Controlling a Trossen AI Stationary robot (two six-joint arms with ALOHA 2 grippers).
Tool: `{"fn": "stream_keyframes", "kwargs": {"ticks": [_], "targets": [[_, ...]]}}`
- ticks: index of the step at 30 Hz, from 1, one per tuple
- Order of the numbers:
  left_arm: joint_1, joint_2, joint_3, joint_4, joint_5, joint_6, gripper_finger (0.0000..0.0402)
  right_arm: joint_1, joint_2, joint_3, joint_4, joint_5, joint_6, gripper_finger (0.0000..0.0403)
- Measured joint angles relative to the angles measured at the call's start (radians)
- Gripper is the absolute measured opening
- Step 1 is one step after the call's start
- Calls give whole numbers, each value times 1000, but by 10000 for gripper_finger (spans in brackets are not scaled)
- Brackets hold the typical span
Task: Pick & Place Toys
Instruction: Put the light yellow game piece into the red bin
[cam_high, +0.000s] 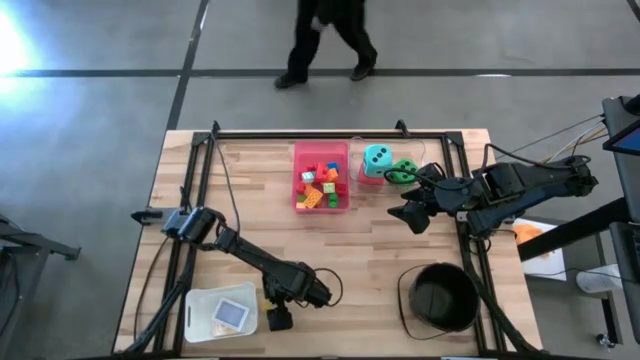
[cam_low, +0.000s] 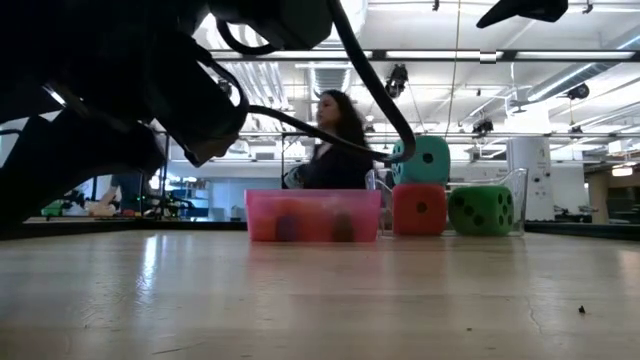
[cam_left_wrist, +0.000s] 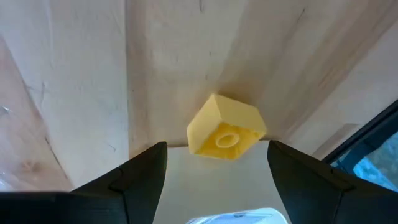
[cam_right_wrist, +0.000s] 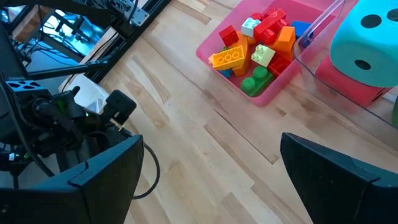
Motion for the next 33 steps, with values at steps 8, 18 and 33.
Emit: {"fn": "stream_keyframes", "kwargs": {"ticks": [8,18,33], "targets": [[-15,0,0,4,-14,24,283,0,0,0,0,0,2,370],[-28,0,0,5,-30,24,283,0,0,0,0,0,2,370],[-50,13,0,23,-67,-13,283,0,0,0,0,0,2,370]]}}
